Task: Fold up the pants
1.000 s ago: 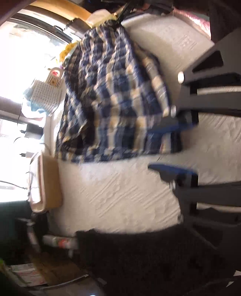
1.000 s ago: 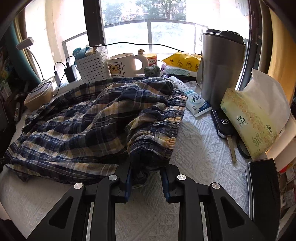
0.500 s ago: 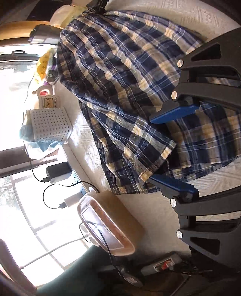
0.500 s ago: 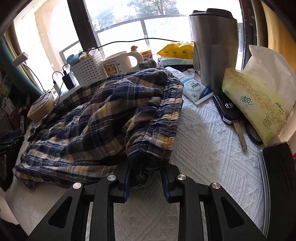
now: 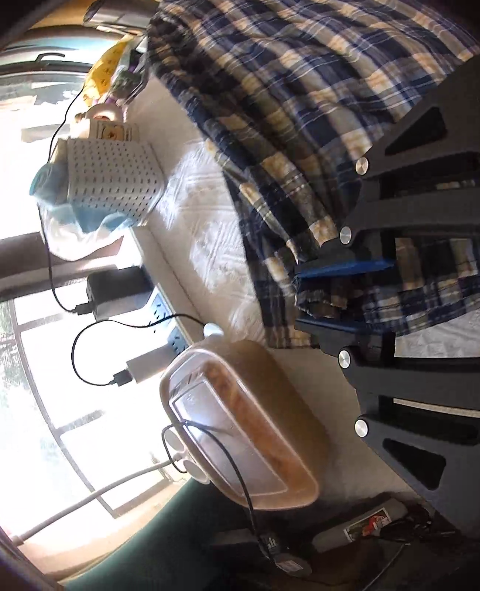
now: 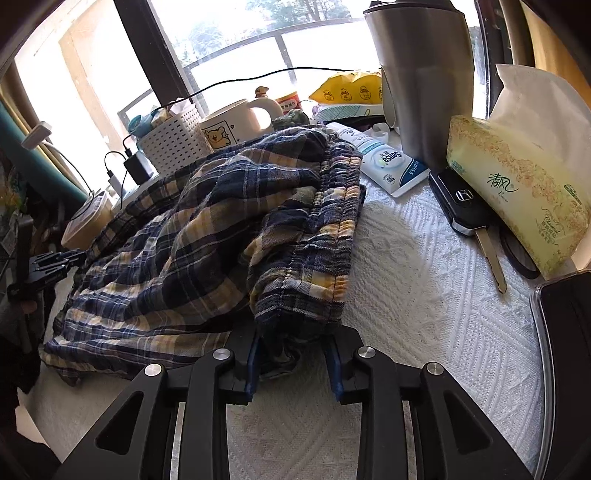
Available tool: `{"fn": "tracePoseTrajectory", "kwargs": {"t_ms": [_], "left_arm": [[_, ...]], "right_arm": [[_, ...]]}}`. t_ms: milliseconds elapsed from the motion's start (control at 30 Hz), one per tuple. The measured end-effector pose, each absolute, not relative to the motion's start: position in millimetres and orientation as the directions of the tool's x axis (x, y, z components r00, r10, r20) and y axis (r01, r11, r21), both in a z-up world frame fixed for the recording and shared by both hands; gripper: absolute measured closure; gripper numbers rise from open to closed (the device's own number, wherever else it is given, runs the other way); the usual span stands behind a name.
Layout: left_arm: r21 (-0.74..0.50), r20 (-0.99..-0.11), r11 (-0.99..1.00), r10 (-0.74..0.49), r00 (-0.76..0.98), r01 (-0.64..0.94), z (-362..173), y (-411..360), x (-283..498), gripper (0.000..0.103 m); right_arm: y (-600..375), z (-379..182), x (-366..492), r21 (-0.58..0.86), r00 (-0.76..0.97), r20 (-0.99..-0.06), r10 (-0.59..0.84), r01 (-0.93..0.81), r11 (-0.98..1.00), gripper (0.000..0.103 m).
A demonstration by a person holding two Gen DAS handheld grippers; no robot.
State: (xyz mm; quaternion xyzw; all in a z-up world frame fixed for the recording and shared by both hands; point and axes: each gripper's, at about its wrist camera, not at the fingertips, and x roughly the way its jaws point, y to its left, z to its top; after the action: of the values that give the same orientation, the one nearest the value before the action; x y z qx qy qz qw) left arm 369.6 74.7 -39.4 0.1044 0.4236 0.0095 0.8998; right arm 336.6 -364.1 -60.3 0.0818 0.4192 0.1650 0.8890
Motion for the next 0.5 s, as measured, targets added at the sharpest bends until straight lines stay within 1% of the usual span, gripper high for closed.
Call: {"fn": "tracePoseTrajectory", "kwargs": {"t_ms": [133, 167, 200, 233, 267, 300, 400, 500], "left_arm": [[0.11, -0.743, 0.994, 0.091, 0.663, -0.013, -21.0, 96.7, 385.5, 0.082], [0.095, -0.737, 0.995, 0.086, 0.67, -0.023, -15.1, 100.4, 385.7, 0.08], [0.093, -0.732, 0.995, 0.087, 0.676, -0.028, -10.5, 101.4, 383.2, 0.071], [0.093, -0.725, 0.995, 0.089, 0.683, -0.031, -5.9, 102.1, 378.7, 0.064], [0.09, -0.717, 0.996, 0.085, 0.692, -0.029, -1.5, 102.7, 371.1, 0.05], [0.085, -0.713, 0.996, 0.077, 0.697, -0.023, 1.0, 102.8, 364.0, 0.044], [0.065, -0.704, 0.998, 0.054, 0.708, -0.012, 4.2, 104.6, 335.2, 0.044], [0.01, -0.705, 1.0, 0.0, 0.709, 0.01, -0.2, 105.6, 305.7, 0.043]], "right_arm": [[-365.7, -60.9, 335.9, 0.287, 0.594, -0.717, 0.364, -0.225, 0.931, 0.073], [-366.4, -61.0, 335.5, 0.287, 0.595, -0.716, 0.365, -0.225, 0.931, 0.073], [-366.6, -61.1, 335.6, 0.289, 0.594, -0.716, 0.366, -0.225, 0.93, 0.073], [-366.6, -61.0, 335.4, 0.291, 0.594, -0.715, 0.368, -0.225, 0.93, 0.072], [-367.2, -61.1, 335.2, 0.294, 0.594, -0.715, 0.37, -0.225, 0.929, 0.072], [-367.2, -61.0, 334.9, 0.294, 0.594, -0.714, 0.369, -0.225, 0.929, 0.072], [-366.7, -60.9, 335.0, 0.286, 0.595, -0.716, 0.365, -0.227, 0.931, 0.072], [-365.5, -60.6, 335.2, 0.281, 0.596, -0.717, 0.361, -0.227, 0.932, 0.072]]}}
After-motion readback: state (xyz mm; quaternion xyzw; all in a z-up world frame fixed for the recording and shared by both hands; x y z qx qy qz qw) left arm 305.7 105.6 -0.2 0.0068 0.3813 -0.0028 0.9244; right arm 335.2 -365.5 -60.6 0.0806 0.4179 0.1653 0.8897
